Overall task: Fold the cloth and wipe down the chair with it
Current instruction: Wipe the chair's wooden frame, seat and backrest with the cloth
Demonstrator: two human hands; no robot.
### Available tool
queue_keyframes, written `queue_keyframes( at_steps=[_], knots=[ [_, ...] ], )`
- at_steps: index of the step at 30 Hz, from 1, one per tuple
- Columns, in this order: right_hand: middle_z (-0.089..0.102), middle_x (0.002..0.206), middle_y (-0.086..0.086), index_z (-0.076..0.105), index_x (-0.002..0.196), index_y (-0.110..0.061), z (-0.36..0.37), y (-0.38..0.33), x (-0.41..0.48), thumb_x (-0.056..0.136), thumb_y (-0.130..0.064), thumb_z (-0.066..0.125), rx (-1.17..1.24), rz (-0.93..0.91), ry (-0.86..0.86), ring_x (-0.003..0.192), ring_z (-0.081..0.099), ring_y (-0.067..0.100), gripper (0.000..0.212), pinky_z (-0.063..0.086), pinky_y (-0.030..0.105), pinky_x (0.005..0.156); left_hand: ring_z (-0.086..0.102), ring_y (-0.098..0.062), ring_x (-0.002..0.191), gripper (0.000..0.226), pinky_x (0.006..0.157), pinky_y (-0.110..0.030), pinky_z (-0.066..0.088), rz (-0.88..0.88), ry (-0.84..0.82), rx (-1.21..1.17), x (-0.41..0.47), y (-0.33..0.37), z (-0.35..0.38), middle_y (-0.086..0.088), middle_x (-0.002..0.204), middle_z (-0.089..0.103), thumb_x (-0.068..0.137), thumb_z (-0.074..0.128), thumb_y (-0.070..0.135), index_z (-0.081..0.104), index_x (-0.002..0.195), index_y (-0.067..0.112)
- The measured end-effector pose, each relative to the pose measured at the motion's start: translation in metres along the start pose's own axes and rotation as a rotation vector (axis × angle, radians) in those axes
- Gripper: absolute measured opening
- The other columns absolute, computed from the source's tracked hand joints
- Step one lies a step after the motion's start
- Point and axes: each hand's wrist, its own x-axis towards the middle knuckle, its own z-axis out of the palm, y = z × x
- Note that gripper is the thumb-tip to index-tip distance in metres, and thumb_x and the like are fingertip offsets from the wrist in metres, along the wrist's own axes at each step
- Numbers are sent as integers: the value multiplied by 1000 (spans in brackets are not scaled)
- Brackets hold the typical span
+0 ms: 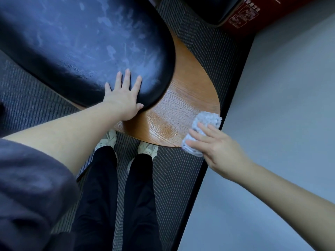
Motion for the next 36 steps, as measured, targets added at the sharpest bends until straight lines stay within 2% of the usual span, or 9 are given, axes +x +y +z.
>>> queue_keyframes(
  at_steps=[3,7,10,14,19,23,27,31,36],
  knots=[
    [65,123,9,70,109,-15,-6,11,6,79,-10,35,-43,91,30,118,57,39,47,44,45,99,-18,-31,149,80,119,-57,6,17,2,5,-1,-5,2,-10,161,-26,101,40,48,-15,155,26],
    [67,116,15,71,99,-9,16,-27,62,69,-3,65,-60,136,22,111,58,45,31,43,48,97,-18,-29,150,80,120,-55,5,38,13,9,-1,-8,5,-9,161,-25,101,40,47,-15,155,27],
    [67,120,9,71,103,-15,25,-45,50,71,-11,57,-46,5,-3,115,58,39,35,44,45,101,-17,-29,150,79,121,-54,7,57,21,21,-1,-12,5,-9,161,-24,101,40,46,-15,155,27],
    [66,123,7,70,109,-16,13,-29,15,81,-15,37,-41,18,55,119,57,36,44,42,46,102,-16,-29,150,78,121,-54,6,72,30,4,-2,-15,5,-9,162,-23,102,40,45,-14,155,27],
    [67,120,11,73,104,-14,44,-65,71,62,-9,79,-75,47,52,114,59,40,42,44,50,99,-14,-25,151,75,120,-55,7,89,37,11,-3,-20,5,-5,163,-22,102,40,43,-12,155,30],
    [68,116,12,73,100,-14,57,-93,114,76,-10,54,-41,-13,85,113,60,40,31,46,46,98,-12,-21,151,72,119,-58,10,111,29,21,-1,-28,3,0,163,-20,103,39,42,-10,155,34],
    [64,126,7,70,112,-18,43,-65,66,63,-9,75,-31,18,43,121,56,35,50,38,46,105,-8,-18,152,72,119,-54,14,136,19,38,0,-34,-4,3,164,-18,103,41,42,-9,155,36],
    [65,124,8,69,113,-14,19,-26,21,80,-14,43,-86,123,97,119,57,37,41,41,48,103,-4,-16,152,72,117,-51,19,165,77,74,-2,-41,0,4,165,-13,101,42,46,-6,155,37],
    [66,121,15,70,109,-11,54,-69,77,73,-9,48,-102,145,91,113,58,44,42,45,54,97,3,-14,152,73,112,-46,22,247,129,84,0,-53,0,4,166,-5,98,49,46,4,156,38]
  ],
)
